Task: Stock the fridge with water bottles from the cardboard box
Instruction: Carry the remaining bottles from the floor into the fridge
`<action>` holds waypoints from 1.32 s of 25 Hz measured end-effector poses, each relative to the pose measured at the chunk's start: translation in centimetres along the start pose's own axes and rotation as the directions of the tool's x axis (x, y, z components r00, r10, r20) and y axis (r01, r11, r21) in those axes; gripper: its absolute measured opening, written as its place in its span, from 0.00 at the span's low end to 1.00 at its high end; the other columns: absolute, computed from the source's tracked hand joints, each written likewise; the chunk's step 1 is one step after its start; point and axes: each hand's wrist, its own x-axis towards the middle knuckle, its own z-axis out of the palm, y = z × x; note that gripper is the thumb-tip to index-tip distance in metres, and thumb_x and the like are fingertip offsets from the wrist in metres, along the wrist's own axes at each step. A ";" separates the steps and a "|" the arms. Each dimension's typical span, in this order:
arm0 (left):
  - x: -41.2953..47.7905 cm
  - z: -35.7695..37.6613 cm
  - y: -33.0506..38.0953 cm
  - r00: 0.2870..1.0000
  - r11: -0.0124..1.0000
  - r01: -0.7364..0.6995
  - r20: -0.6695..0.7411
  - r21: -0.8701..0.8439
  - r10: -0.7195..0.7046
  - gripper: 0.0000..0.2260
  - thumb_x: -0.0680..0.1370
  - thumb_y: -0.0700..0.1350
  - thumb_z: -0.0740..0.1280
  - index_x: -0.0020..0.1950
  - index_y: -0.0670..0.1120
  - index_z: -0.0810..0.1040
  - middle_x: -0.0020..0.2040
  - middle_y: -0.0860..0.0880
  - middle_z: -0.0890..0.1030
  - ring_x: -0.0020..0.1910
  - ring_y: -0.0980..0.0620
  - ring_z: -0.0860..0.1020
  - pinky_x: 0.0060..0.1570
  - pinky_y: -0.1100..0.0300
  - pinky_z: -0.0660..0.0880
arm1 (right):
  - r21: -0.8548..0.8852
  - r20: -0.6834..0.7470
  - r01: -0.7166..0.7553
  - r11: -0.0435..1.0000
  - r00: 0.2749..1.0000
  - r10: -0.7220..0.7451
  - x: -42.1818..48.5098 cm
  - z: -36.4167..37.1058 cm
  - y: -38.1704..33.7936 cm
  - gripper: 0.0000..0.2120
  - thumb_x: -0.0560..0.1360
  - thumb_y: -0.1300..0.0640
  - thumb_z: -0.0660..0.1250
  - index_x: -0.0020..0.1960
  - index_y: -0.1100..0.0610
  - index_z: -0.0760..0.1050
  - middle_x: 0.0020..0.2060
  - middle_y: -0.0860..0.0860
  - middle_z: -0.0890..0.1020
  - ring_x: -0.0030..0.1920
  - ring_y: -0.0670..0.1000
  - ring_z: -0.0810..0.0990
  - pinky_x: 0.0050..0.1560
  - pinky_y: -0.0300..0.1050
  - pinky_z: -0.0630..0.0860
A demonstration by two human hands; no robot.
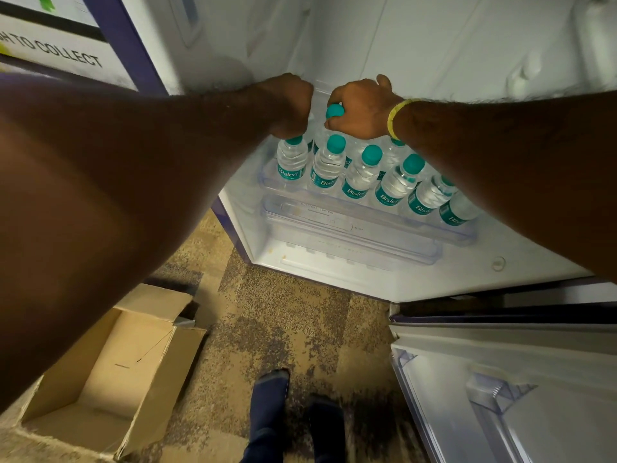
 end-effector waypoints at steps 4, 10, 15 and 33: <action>-2.3 0.0 0.4 0.996 0.987 -0.010 -0.088 -0.159 -0.004 0.27 0.76 0.40 0.67 0.74 0.41 0.65 0.69 0.40 0.70 0.67 0.39 0.70 0.65 0.48 0.70 | 0.027 0.001 0.000 1.000 1.000 0.000 -0.6 -0.8 -0.6 0.24 0.78 0.46 0.60 0.71 0.52 0.69 0.66 0.55 0.75 0.67 0.60 0.71 0.73 0.61 0.53; -10.3 2.2 1.5 0.957 0.935 -0.156 -0.283 -0.319 0.063 0.28 0.78 0.48 0.62 0.77 0.42 0.60 0.76 0.39 0.62 0.72 0.38 0.64 0.70 0.44 0.65 | 0.097 -0.291 0.071 0.993 0.956 -0.040 -6.8 -0.5 -3.3 0.28 0.75 0.49 0.63 0.73 0.55 0.66 0.70 0.55 0.70 0.71 0.57 0.67 0.75 0.58 0.52; -20.1 7.5 1.6 0.985 0.987 -0.010 -0.170 -0.161 -0.018 0.36 0.79 0.65 0.52 0.80 0.46 0.47 0.80 0.43 0.49 0.79 0.44 0.50 0.76 0.46 0.51 | 0.065 -0.276 0.107 0.992 0.957 -0.085 -14.1 4.0 -6.7 0.35 0.74 0.47 0.67 0.77 0.56 0.60 0.77 0.57 0.61 0.77 0.59 0.58 0.76 0.60 0.50; -64.5 34.2 -1.6 0.725 0.667 0.686 0.194 -0.289 -0.661 0.42 0.75 0.73 0.44 0.80 0.48 0.47 0.80 0.43 0.42 0.79 0.44 0.42 0.75 0.38 0.45 | -0.066 0.137 0.535 0.842 0.841 -0.523 -34.3 22.5 -37.9 0.41 0.75 0.39 0.61 0.80 0.51 0.44 0.80 0.54 0.45 0.79 0.56 0.44 0.76 0.63 0.40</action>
